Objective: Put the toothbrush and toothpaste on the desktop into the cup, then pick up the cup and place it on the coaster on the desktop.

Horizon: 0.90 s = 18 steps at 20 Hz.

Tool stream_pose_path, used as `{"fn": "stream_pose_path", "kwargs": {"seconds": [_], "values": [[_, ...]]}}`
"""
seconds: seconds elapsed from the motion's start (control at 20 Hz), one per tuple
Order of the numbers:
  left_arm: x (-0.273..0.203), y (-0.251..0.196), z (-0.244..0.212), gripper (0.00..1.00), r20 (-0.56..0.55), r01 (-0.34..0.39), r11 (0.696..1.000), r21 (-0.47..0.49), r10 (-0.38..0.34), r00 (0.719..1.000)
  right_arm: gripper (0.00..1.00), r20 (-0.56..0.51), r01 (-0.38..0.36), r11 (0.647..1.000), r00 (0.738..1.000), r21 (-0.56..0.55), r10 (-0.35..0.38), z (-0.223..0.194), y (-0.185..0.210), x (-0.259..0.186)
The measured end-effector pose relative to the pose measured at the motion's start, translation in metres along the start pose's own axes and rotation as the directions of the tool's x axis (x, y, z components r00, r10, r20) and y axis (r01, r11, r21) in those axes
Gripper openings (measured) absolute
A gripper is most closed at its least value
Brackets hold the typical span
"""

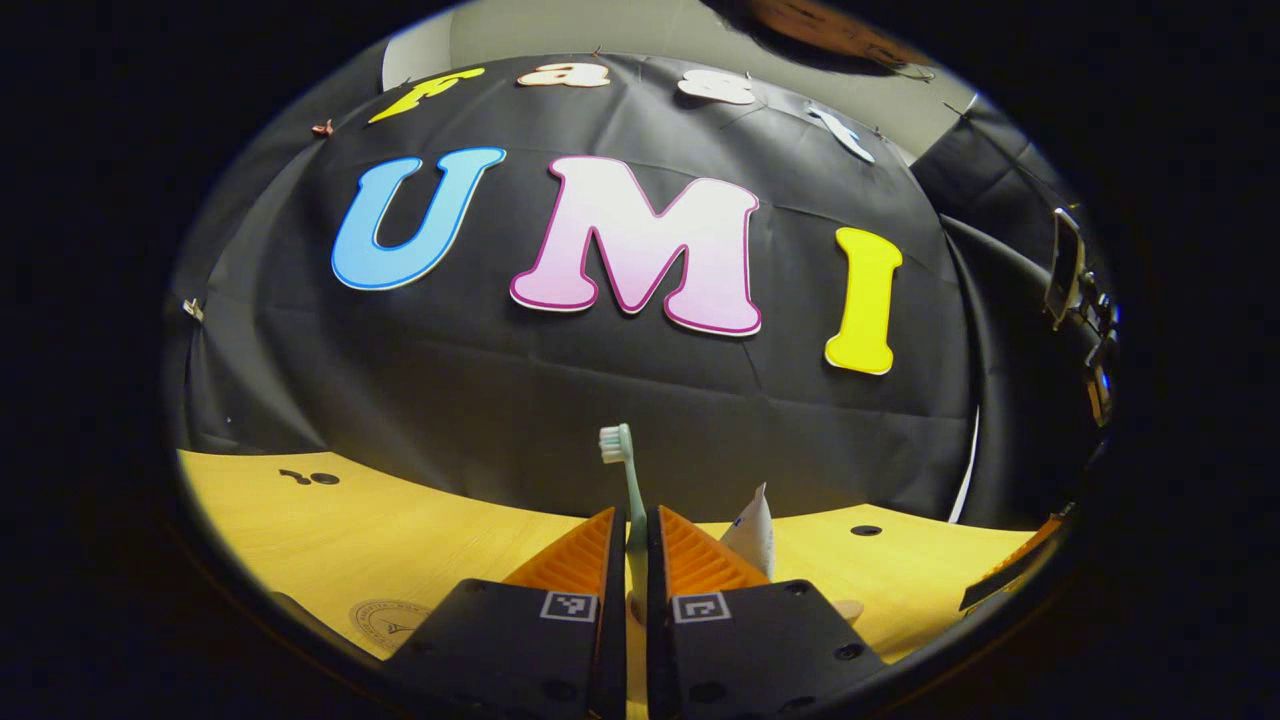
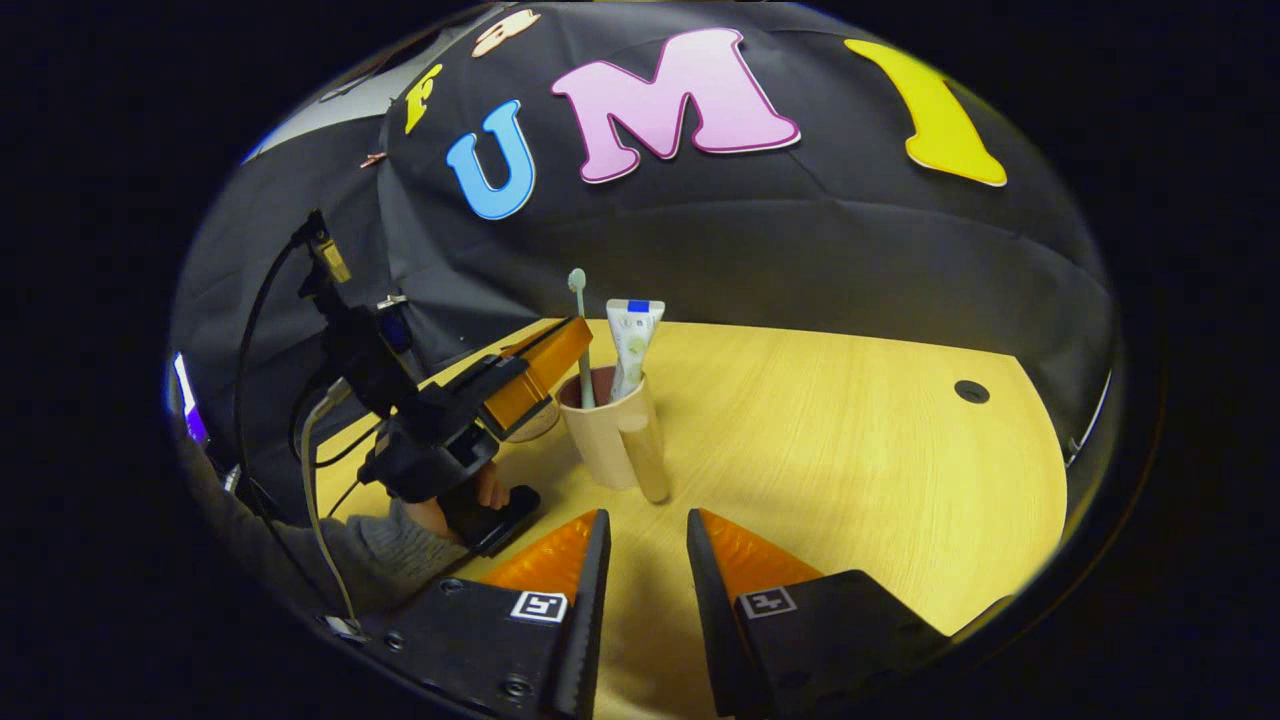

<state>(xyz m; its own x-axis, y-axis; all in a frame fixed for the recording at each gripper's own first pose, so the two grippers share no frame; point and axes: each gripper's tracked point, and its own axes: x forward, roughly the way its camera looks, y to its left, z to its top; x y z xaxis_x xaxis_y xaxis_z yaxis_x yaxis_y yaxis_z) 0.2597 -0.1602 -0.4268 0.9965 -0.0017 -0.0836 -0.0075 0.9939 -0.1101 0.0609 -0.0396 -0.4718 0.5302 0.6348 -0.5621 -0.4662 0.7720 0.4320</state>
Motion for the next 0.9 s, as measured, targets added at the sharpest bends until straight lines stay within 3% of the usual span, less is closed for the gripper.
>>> {"fn": "stream_pose_path", "kwargs": {"seconds": [0.15,0.2,0.25,0.45,0.5,0.55,0.6,0.8,0.9], "values": [[-0.014,-0.002,-0.001,0.16,-0.031,0.035,0.999,-0.004,-0.035,0.999,0.42,-0.036,-0.013,0.999,0.999,-0.052,0.011,0.014,-0.002,0.005],[-0.021,-0.004,-0.003,0.12,-0.044,0.050,0.999,-0.009,-0.050,0.998,0.45,-0.045,-0.017,0.997,0.999,-0.076,0.014,0.021,-0.003,0.006],[-0.027,-0.005,-0.004,0.20,-0.057,0.062,0.998,-0.016,-0.063,0.996,0.54,-0.059,-0.028,0.995,0.998,-0.098,0.022,0.026,-0.003,0.009],[-0.061,-0.010,-0.010,0.33,-0.137,0.106,0.992,-0.071,-0.115,0.984,0.58,-0.151,-0.092,0.973,0.987,-0.212,0.061,0.033,0.005,0.022],[-0.075,-0.010,-0.012,0.55,-0.167,0.113,0.989,-0.091,-0.127,0.978,0.59,-0.178,-0.108,0.963,0.982,-0.246,0.064,0.033,0.007,0.027],[-0.089,-0.008,-0.013,0.58,-0.195,0.115,0.987,-0.113,-0.135,0.971,0.59,-0.209,-0.121,0.955,0.976,-0.270,0.065,0.030,0.008,0.034],[-0.103,-0.005,-0.013,0.51,-0.220,0.110,0.985,-0.132,-0.137,0.966,0.60,-0.246,-0.137,0.950,0.967,-0.281,0.066,0.025,0.009,0.038],[-0.168,0.018,-0.021,0.66,-0.335,0.036,0.981,-0.191,-0.099,0.937,0.60,-0.375,-0.173,0.932,0.926,-0.320,0.043,0.004,0.011,0.056],[-0.199,0.030,-0.019,0.69,-0.367,0.004,0.981,-0.193,-0.077,0.927,0.60,-0.417,-0.182,0.927,0.908,-0.328,0.030,-0.002,0.010,0.061]]}}
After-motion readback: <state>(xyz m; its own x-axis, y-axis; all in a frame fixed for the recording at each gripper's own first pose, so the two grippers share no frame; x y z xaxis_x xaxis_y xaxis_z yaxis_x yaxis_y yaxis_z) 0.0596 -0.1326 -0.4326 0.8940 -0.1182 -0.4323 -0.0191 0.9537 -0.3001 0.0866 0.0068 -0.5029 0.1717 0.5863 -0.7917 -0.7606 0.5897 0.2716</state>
